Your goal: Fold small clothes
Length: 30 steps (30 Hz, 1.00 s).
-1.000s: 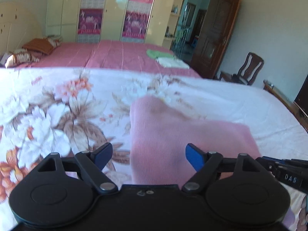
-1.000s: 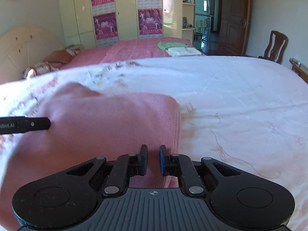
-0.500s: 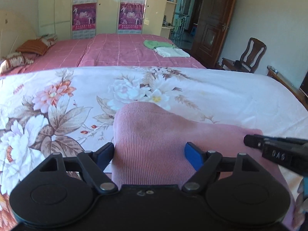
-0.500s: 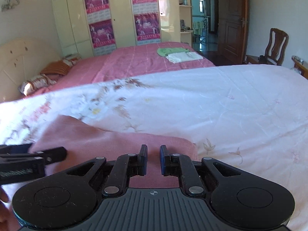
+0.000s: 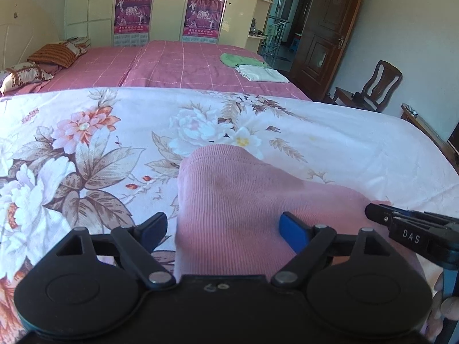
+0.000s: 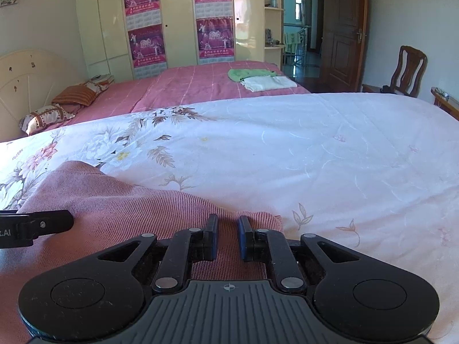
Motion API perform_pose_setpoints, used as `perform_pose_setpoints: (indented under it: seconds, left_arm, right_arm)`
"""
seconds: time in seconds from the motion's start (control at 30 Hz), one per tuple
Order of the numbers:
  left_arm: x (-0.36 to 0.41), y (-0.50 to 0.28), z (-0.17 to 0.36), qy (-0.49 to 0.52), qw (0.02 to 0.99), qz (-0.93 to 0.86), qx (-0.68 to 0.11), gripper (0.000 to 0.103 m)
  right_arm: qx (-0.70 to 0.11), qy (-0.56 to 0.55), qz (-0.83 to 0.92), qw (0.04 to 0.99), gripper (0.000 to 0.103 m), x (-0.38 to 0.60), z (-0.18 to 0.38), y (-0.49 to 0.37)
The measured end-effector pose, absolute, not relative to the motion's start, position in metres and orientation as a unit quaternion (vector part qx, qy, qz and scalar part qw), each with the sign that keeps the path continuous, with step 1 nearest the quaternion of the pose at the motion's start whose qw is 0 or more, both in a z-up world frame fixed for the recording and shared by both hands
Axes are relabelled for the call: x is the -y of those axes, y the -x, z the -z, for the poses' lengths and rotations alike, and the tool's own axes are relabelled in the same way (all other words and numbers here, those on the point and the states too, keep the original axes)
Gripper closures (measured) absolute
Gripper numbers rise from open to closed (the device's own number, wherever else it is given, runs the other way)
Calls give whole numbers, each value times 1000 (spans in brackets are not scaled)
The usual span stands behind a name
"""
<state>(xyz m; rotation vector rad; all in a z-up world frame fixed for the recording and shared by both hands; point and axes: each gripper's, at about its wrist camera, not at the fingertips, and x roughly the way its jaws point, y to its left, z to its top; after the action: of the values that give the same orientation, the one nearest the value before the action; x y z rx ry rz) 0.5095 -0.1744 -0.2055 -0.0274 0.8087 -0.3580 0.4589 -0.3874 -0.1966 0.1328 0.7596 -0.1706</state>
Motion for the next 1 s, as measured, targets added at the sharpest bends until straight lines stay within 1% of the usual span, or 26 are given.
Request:
perform_pose_setpoints:
  seconds: [0.1, 0.13, 0.27, 0.43, 0.53, 0.57, 0.63, 0.7, 0.83, 1.0]
  left_arm:
    - [165, -502, 202, 15, 904, 170, -391, 18]
    - [162, -499, 200, 15, 905, 169, -391, 20]
    - [152, -480, 186, 8, 909, 176, -378, 21]
    - [149, -449, 180, 0, 906, 210, -367, 21]
    - [156, -438, 194, -35, 903, 210, -374, 21]
    - [156, -437, 201, -41, 902, 205, -377, 18]
    - [152, -437, 209, -29, 902, 200, -381, 17]
    - [151, -438, 211, -21, 901, 197, -386, 17]
    - [158, -438, 210, -39, 902, 191, -385, 16]
    - [155, -439, 212, -22, 900, 182, -395, 14]
  right_arm:
    - [-375, -61, 84, 921, 91, 386, 192, -456]
    - [-375, -62, 85, 921, 91, 384, 188, -454]
    - [-366, -72, 78, 924, 90, 377, 173, -436]
    - [-355, -53, 52, 932, 90, 355, 162, -405]
    - [-362, -44, 48, 930, 90, 348, 169, -392]
    - [-370, -32, 51, 927, 90, 346, 175, -390]
    - [-384, -9, 62, 921, 90, 345, 191, -386]
    - [-371, -11, 57, 927, 91, 351, 200, -382]
    - [-374, -14, 57, 925, 91, 351, 201, -387]
    - [-361, -35, 54, 930, 90, 356, 204, -381]
